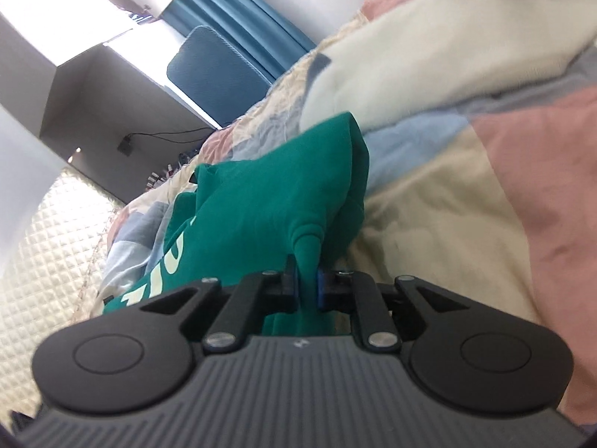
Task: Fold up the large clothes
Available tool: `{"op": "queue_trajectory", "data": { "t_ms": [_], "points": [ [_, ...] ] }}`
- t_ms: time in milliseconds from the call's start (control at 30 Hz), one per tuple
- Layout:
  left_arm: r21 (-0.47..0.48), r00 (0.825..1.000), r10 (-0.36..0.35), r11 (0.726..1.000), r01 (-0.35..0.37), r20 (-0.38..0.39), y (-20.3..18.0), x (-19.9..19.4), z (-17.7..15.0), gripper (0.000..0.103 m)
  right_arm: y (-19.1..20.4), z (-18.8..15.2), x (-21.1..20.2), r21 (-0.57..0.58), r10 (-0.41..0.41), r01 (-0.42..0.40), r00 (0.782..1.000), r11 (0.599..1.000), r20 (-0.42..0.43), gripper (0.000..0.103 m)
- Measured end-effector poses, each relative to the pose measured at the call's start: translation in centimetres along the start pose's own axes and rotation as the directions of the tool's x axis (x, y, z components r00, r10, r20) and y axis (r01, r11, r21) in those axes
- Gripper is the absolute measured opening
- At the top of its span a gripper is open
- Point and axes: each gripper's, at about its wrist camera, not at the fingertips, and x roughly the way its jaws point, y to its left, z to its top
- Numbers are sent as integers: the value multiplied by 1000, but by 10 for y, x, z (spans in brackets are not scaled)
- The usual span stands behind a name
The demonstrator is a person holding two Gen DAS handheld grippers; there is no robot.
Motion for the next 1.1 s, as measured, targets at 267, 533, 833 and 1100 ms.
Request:
{"op": "queue_trajectory", "data": {
  "t_ms": [267, 533, 833, 1100],
  "points": [
    [38, 999, 16, 999, -15, -44, 9, 37, 0, 93, -5, -2, 15, 48, 20, -18, 999, 999, -35, 54],
    [58, 978, -79, 994, 92, -192, 8, 82, 0, 92, -4, -4, 52, 27, 55, -52, 994, 998, -99, 59],
    [129, 986, -140, 980, 151, -92, -16, 46, 10, 19, 20, -6, 19, -51, 260, -262, 964, 964, -58, 15],
    [180, 938, -330, 934, 308, 107, -34, -55, 31, 16, 77, -35, -80, -323, 494, -456, 869, 829, 41, 15]
  ]
}}
